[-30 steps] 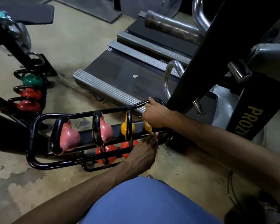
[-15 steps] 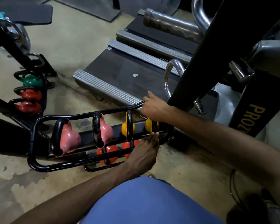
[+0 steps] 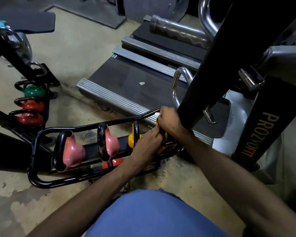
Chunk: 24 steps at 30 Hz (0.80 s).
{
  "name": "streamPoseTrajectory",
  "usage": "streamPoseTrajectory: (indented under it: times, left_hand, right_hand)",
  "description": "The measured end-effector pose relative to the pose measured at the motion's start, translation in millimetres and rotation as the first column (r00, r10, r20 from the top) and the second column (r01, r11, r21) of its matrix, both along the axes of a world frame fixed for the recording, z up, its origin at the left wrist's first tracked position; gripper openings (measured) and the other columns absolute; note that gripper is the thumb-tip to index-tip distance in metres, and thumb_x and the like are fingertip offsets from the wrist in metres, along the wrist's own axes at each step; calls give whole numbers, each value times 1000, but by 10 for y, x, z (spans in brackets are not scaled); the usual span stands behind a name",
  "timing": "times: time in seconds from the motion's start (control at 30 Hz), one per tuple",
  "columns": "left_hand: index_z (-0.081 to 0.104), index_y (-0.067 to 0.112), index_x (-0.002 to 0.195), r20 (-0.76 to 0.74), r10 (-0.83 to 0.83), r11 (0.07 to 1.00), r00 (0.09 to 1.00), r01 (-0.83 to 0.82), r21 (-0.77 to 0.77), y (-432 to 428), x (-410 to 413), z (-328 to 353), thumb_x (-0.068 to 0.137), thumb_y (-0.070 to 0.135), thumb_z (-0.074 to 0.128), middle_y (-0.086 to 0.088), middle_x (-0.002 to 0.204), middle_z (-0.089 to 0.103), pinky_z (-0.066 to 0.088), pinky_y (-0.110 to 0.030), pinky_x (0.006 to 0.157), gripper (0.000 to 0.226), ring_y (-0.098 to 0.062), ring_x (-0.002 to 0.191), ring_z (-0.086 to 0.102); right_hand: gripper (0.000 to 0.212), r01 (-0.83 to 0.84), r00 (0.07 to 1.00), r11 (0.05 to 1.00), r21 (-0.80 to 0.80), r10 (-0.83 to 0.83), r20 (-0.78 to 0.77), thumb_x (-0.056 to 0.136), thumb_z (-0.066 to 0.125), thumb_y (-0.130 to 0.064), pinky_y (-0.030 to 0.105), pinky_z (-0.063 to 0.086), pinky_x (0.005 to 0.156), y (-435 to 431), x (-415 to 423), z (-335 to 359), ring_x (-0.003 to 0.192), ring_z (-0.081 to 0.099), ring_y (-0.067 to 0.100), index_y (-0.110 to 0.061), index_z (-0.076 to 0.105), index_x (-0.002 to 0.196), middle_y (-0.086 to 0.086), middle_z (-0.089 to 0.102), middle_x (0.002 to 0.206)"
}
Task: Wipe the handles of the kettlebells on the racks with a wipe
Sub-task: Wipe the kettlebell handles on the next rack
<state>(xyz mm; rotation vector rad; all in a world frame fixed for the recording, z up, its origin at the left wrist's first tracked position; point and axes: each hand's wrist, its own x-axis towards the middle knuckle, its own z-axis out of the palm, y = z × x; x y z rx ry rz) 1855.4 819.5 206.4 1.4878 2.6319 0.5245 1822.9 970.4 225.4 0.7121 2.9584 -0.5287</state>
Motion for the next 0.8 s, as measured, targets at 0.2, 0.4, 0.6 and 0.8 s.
streamPoseTrajectory:
  times: [0.2, 0.4, 0.6, 0.8]
  left_hand:
    - [35, 9, 153, 95, 42, 996, 995, -34, -85, 59, -299, 9, 81, 33, 77, -5, 162, 30, 43, -32, 105, 86, -24, 137, 47]
    - [34, 14, 154, 128, 69, 992, 989, -54, -117, 92, -411, 60, 76, 47, 81, -4, 162, 31, 38, -36, 111, 97, -27, 140, 44]
    - [29, 13, 156, 140, 31, 989, 990, -10, -150, 166, -395, 19, 75, 40, 82, -5, 163, 29, 43, -38, 109, 101, -30, 137, 47]
    - [32, 12, 155, 103, -21, 987, 994, 37, -154, 139, -429, 64, 81, 29, 73, -6, 163, 30, 36, -30, 110, 86, -24, 141, 42]
  right_hand:
    - [22, 381, 881, 590, -711, -465, 87, 100, 51, -14, 30, 53, 77, -81, 181, -208, 89, 66, 27, -3, 67, 109, 16, 69, 102]
    - [29, 391, 771, 1, -921, -547, 326, 105, 48, -11, 17, 45, 40, -116, 370, -320, 43, 63, 10, -10, 64, 80, 3, 65, 56]
    - [33, 378, 668, -78, -922, -667, 330, 107, 49, -19, 18, 45, 42, -131, 204, -324, 48, 61, 14, -6, 63, 80, 6, 63, 61]
    - [34, 475, 661, 188, -860, -721, 208, 106, 48, -27, 36, 54, 69, -225, 113, -387, 87, 63, 27, 2, 65, 113, 16, 69, 102]
